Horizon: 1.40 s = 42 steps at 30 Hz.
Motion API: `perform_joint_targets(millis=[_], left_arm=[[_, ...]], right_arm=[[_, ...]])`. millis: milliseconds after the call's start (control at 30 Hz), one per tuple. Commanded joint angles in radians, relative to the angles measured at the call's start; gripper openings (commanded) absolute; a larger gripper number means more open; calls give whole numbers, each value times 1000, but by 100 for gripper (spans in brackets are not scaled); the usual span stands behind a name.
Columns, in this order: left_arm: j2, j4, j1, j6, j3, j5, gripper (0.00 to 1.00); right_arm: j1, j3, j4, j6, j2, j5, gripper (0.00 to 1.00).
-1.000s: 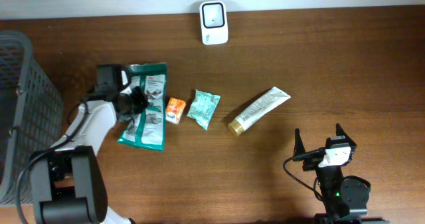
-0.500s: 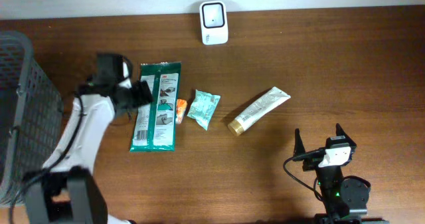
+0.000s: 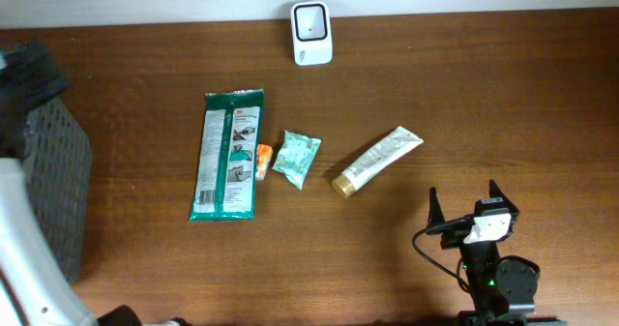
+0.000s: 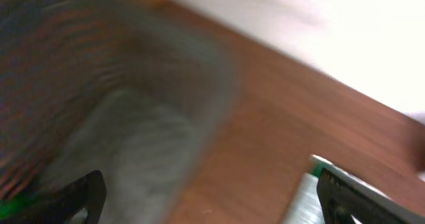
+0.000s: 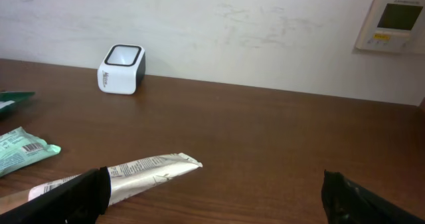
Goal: Scan the item barcode
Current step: 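Reach the left gripper into the basket and grasp the green-lidded jar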
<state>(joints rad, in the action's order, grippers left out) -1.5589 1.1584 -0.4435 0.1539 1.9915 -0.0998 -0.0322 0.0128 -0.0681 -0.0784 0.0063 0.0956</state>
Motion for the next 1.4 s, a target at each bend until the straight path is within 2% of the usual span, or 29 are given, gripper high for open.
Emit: perform_joint_targets(millis=[0, 67, 233, 367, 600, 767, 900, 1000, 1100, 1200, 1367], left_arm=[[-21, 55, -183, 123, 5, -84, 99], [-59, 87, -279, 124, 5, -85, 99], [-135, 107, -385, 134, -25, -85, 99], [-152, 42, -451, 124, -166, -131, 99], [-171, -172, -513, -80, -411, -134, 99], [-224, -232, -560, -112, -458, -134, 100], [-314, -276, -577, -240, -458, -134, 98], [-359, -291, -579, -239, -458, -139, 96], [-397, -298, -582, -236, -458, -206, 93], [-428, -293, -588, -185, -458, -265, 93], [-446, -290, -608, -153, -458, -275, 92]], right_arm=[[-7, -7, -4, 8, -3, -2, 98], [-7, -7, -4, 8, -3, -2, 98], [-7, -7, -4, 8, -3, -2, 98], [-7, -7, -4, 8, -3, -2, 98], [-7, -7, -3, 8, -3, -2, 98], [-7, -7, -4, 8, -3, -2, 98], [-7, -7, -4, 8, -3, -2, 98], [-7, -7, -4, 8, -3, -2, 98], [-7, -7, -3, 8, -3, -2, 98], [-7, -7, -4, 8, -3, -2, 98], [-7, -7, -4, 8, -3, -2, 98]])
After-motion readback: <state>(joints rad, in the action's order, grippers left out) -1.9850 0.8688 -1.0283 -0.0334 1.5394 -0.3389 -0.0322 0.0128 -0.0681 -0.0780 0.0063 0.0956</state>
